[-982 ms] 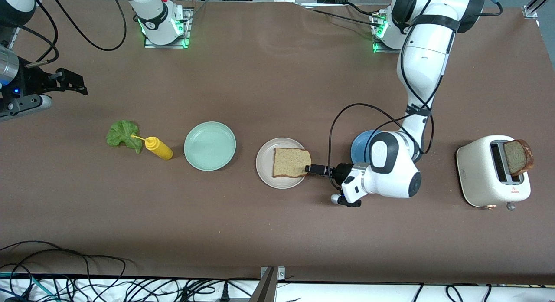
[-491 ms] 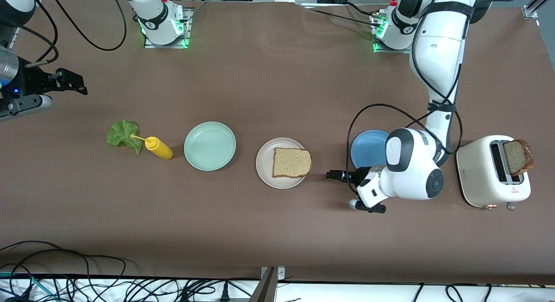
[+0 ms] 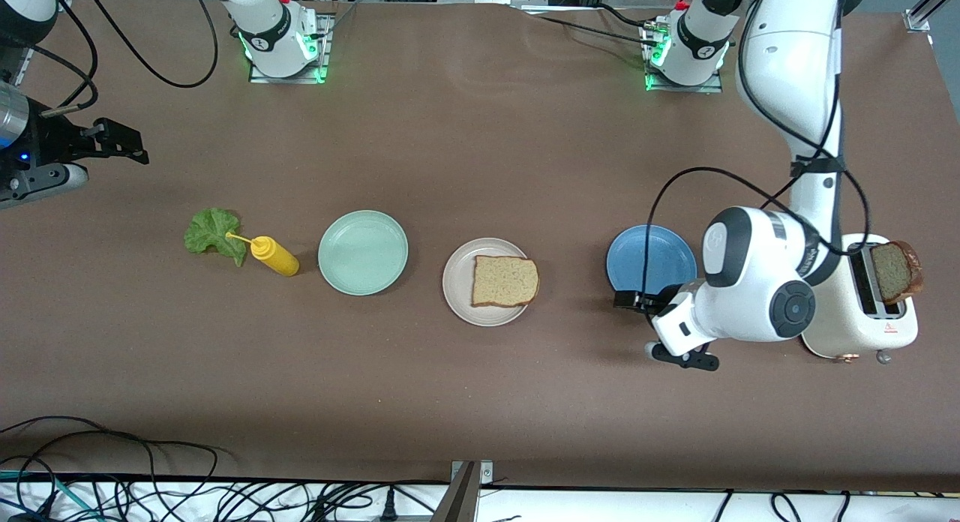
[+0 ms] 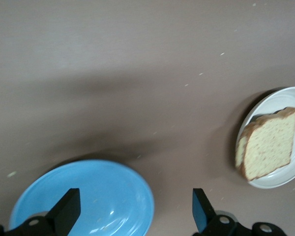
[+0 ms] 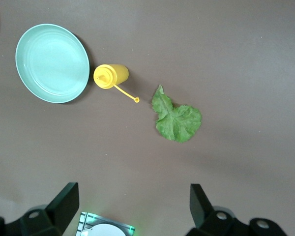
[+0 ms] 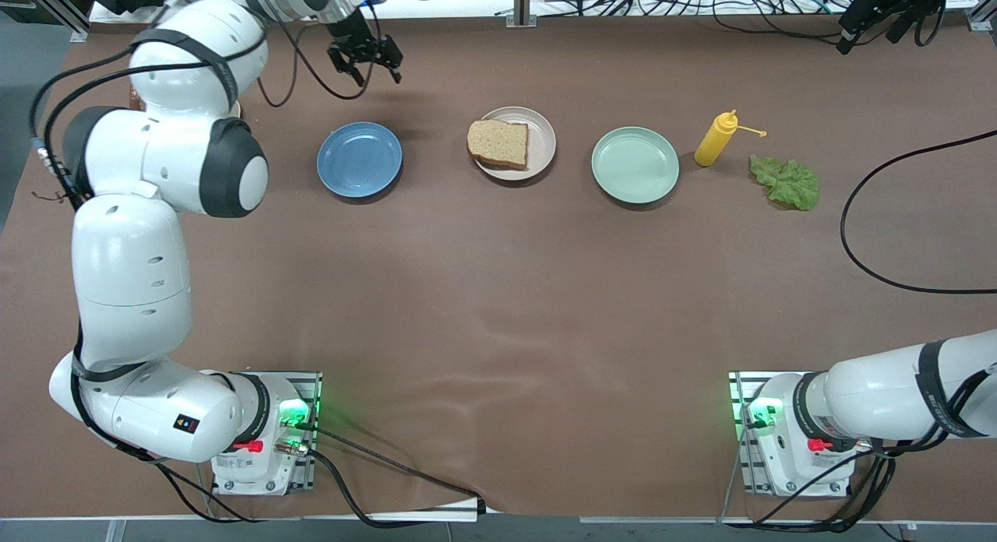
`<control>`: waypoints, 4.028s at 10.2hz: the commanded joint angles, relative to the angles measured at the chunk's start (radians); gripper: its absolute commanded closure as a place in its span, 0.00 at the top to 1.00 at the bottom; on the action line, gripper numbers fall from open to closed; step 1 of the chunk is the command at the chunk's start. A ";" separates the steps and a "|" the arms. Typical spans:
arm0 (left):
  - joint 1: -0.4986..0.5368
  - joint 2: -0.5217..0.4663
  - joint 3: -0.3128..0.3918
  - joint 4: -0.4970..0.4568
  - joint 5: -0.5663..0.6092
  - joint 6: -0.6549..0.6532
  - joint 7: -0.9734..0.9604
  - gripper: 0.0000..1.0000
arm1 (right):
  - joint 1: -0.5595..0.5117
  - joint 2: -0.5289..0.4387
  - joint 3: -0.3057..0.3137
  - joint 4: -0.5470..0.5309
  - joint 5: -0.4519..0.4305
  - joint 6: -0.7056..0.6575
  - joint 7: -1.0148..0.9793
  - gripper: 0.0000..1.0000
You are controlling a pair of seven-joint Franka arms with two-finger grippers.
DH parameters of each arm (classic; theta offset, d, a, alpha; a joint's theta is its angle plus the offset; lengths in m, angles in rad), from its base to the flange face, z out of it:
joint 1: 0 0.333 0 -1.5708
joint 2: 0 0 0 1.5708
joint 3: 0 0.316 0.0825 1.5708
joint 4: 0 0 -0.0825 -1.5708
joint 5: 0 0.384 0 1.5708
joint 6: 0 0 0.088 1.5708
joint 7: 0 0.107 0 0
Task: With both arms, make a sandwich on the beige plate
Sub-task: 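Open the left gripper and withdraw it toward the toaster, then reach the right gripper toward the lettuce leaf while the left gripper rises, then close the right gripper on the green lettuce leaf and lift it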
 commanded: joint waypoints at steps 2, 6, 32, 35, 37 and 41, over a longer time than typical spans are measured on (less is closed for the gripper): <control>0.046 -0.094 -0.003 -0.029 0.196 -0.106 -0.003 1.00 | -0.020 0.007 -0.002 0.023 0.006 -0.012 -0.016 1.00; 0.112 -0.172 -0.005 -0.032 0.298 -0.189 0.010 1.00 | -0.022 0.006 -0.002 0.022 0.007 -0.013 -0.016 1.00; 0.166 -0.692 -0.064 -0.335 0.364 -0.282 -0.003 1.00 | -0.029 0.331 -0.122 -0.598 0.046 0.942 0.146 1.00; 0.166 -0.690 -0.064 -0.305 0.393 -0.281 -0.003 1.00 | -0.025 0.351 -0.113 -0.593 0.044 0.972 0.135 0.41; 0.172 -0.681 -0.064 -0.267 0.393 -0.282 -0.003 1.00 | -0.022 0.391 -0.107 -0.592 0.044 0.984 0.130 0.16; 0.208 -0.674 -0.086 -0.260 0.379 -0.270 -0.003 1.00 | -0.018 0.359 -0.107 -0.546 0.042 0.943 0.103 0.00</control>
